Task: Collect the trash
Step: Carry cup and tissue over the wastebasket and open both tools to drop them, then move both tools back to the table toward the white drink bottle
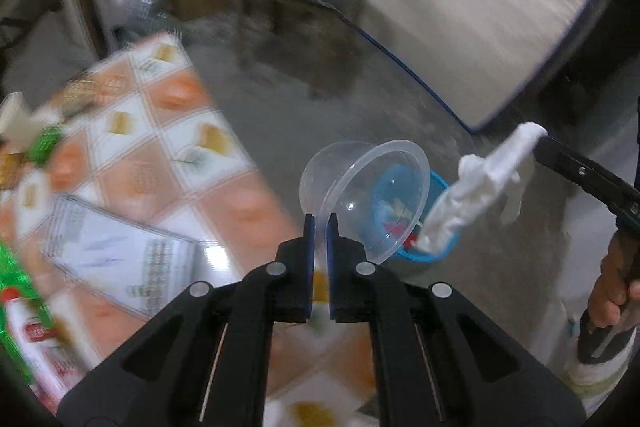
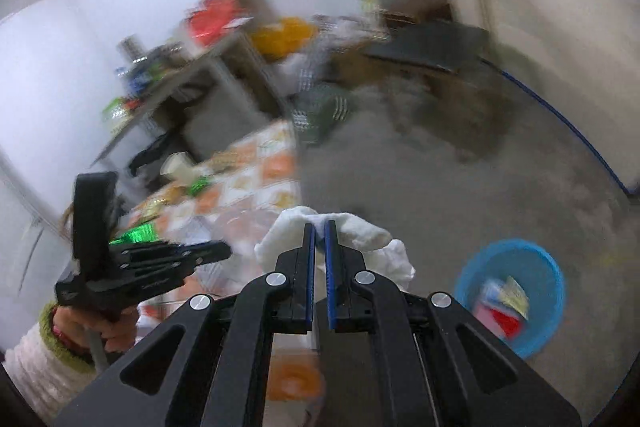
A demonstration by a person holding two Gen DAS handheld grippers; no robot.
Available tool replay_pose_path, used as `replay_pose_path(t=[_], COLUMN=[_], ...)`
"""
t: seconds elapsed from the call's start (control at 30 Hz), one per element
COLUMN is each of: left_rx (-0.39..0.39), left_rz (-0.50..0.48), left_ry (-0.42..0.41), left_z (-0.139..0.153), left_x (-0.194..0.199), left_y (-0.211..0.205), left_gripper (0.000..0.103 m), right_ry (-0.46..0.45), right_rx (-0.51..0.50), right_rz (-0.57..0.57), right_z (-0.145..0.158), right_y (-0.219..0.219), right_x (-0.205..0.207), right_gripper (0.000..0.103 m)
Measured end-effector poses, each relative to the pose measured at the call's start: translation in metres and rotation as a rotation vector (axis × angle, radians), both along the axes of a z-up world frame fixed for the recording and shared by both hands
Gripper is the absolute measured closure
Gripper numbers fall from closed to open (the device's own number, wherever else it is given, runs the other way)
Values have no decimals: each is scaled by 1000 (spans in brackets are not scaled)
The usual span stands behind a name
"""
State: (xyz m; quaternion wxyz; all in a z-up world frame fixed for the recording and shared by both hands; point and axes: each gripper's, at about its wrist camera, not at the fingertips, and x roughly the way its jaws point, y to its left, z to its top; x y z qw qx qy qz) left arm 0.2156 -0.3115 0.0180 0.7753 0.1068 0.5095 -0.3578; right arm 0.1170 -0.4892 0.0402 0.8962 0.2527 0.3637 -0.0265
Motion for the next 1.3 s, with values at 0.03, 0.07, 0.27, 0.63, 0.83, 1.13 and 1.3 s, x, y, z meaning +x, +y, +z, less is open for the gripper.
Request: replay_pose_path(t=[0.03, 0.07, 0.27, 0.63, 0.83, 1.13, 1.3], left_rx=[11, 26, 118, 90, 109, -57, -140], left_rz=[-22, -45, -130, -162, -169, -99, -43], left_ry=[14, 27, 97, 267, 245, 179, 35], left_z=[-9, -20, -83, -179, -195, -131, -67], left_x=[-5, -10, -38, -56, -71, -68, -75], left_y=[-16, -34, -120, -218, -216, -147, -76], left_gripper=[99, 99, 99, 78, 55, 46, 36], right_ry=[14, 38, 141, 222, 283, 243, 175], right_rx=[11, 33, 180, 246, 284, 309, 203], right_rz=[-28, -78, -282, -532, -638, -625, -509], right_z=[-8, -22, -98, -194, -243, -234, -178], right_y=[-11, -29, -104, -191, -207, -183, -147], right_x=[-5, -14, -48, -55, -74, -131, -141], right_gripper=[98, 98, 98, 90, 56, 52, 42])
